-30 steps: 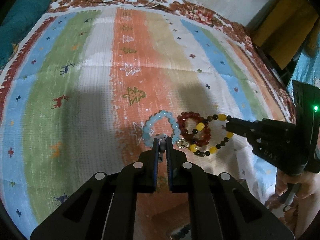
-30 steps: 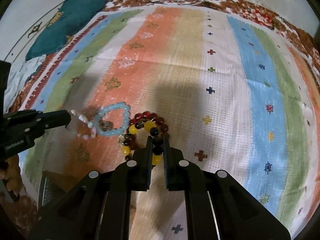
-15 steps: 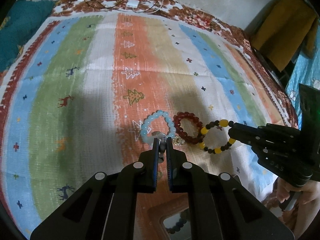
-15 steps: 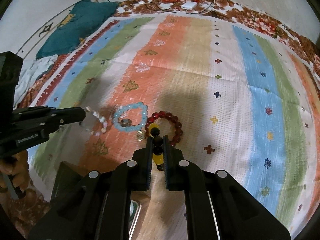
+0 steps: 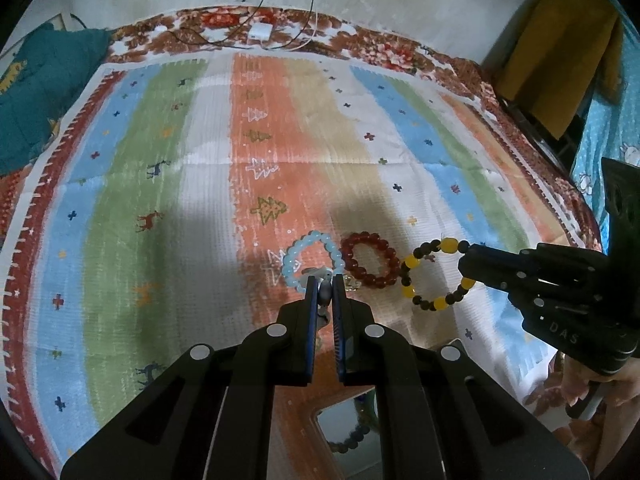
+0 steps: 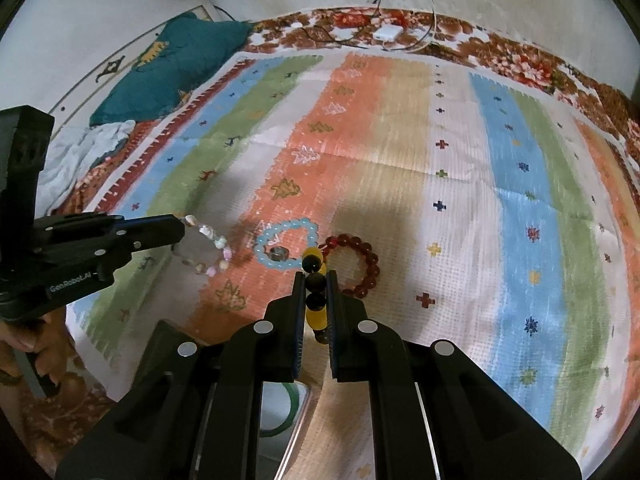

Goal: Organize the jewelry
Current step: 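Lift both held bracelets, pulling them free of the light blue and red bracelets, then carry both bracelets over the tin and open both grippers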

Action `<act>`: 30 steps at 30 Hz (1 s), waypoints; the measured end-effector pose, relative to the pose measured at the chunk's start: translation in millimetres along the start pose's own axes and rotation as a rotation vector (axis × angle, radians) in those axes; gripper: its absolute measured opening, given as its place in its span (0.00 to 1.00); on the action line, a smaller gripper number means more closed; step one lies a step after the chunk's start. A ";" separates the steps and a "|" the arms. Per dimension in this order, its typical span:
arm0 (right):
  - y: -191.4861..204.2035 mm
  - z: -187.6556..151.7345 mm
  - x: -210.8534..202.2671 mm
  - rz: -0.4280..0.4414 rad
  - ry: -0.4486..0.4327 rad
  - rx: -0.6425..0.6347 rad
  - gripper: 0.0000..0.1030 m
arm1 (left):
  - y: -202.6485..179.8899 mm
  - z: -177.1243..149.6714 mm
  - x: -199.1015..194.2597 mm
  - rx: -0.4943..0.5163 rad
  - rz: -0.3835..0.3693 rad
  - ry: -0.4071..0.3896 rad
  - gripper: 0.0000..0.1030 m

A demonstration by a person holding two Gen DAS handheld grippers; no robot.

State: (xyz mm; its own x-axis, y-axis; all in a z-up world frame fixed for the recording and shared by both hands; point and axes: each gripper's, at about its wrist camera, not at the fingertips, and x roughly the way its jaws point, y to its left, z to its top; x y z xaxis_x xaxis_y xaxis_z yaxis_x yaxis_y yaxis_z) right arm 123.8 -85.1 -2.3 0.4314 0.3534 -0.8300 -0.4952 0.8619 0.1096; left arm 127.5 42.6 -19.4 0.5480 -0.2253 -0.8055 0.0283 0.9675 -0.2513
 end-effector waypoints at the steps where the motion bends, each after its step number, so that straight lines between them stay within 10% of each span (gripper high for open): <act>1: 0.7 -0.3 -2.0 0.001 -0.005 0.000 0.10 | -0.7 -0.6 -1.9 0.001 -0.001 -0.002 0.06; 30: 27.1 -30.6 -65.9 0.060 -0.128 -0.049 0.10 | -33.2 -34.1 -58.3 0.056 -0.055 -0.092 0.06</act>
State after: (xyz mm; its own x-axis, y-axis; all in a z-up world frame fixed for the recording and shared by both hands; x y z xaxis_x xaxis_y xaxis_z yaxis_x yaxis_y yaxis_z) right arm 58.9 -96.2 38.6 0.4912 0.4502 -0.7457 -0.5582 0.8199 0.1272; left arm 66.1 19.7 17.6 0.6189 -0.2688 -0.7380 0.1058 0.9596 -0.2608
